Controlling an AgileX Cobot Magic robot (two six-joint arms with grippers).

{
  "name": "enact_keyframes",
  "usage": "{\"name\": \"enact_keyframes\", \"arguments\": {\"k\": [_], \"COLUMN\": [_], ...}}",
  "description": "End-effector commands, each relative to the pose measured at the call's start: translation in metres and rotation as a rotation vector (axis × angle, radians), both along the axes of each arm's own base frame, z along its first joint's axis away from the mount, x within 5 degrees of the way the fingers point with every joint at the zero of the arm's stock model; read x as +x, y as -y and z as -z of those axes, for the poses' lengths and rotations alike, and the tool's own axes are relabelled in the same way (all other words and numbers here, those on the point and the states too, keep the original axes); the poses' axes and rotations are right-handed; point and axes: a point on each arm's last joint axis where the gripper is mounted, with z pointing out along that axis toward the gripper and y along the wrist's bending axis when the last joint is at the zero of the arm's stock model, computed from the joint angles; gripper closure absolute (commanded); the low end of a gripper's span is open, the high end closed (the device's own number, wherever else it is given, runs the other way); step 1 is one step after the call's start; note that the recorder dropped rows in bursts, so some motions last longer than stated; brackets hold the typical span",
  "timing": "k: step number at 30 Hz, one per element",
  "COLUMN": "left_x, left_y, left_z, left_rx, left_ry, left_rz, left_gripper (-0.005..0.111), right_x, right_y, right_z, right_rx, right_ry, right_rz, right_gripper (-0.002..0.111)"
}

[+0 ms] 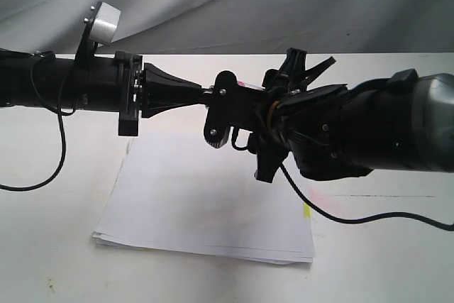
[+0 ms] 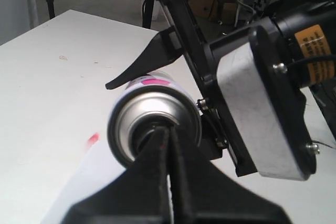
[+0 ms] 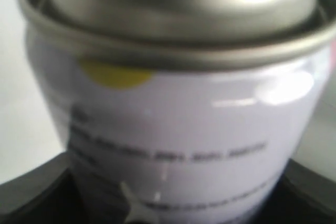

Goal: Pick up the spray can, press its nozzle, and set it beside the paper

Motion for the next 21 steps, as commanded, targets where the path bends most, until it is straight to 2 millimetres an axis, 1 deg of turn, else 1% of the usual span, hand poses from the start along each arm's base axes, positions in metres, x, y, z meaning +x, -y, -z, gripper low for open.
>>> {"name": "enact_keyframes", "arguments": {"k": [1, 7, 12, 19, 21], "left_x": [0.0005, 0.0019, 0.0058, 0.0056, 0.0066], "left_y": [0.0056, 0.0058, 0.0065, 0.0064, 0.0059], "left_z": [0.0118, 0.0112, 0.0064, 0.0066, 0.0087], "left_rx": [-0.004, -0.010, -0.021, -0.019, 0.005], "left_ry": [-0.032, -0.030, -0.013, -0.013, -0.010], "left_rz": [0.008, 0.003, -0.005, -0.002, -0.013], "left_gripper": [0.107, 0.107, 0.107, 0.107, 0.107], "right_x": [-0.0022, -0.0023, -0.0023, -0.0023, -0.0023], "right_y": [-0.0095, -0.0097, -0.0098, -0.0098, -0.0098], "right_z": [-0.0074, -0.0073, -0.0073, -0.0073, -0.0073], "right_rx": [0.032, 0.032, 0.033, 0.030, 0.028], "right_ry": [0.013, 0.013, 0.012, 0.013, 0.013], "right_rz": [-0.089, -0.091, -0.093, -0.095, -0.097], "right_gripper": [0.108, 0.108, 0.108, 0.108, 0.108]}}
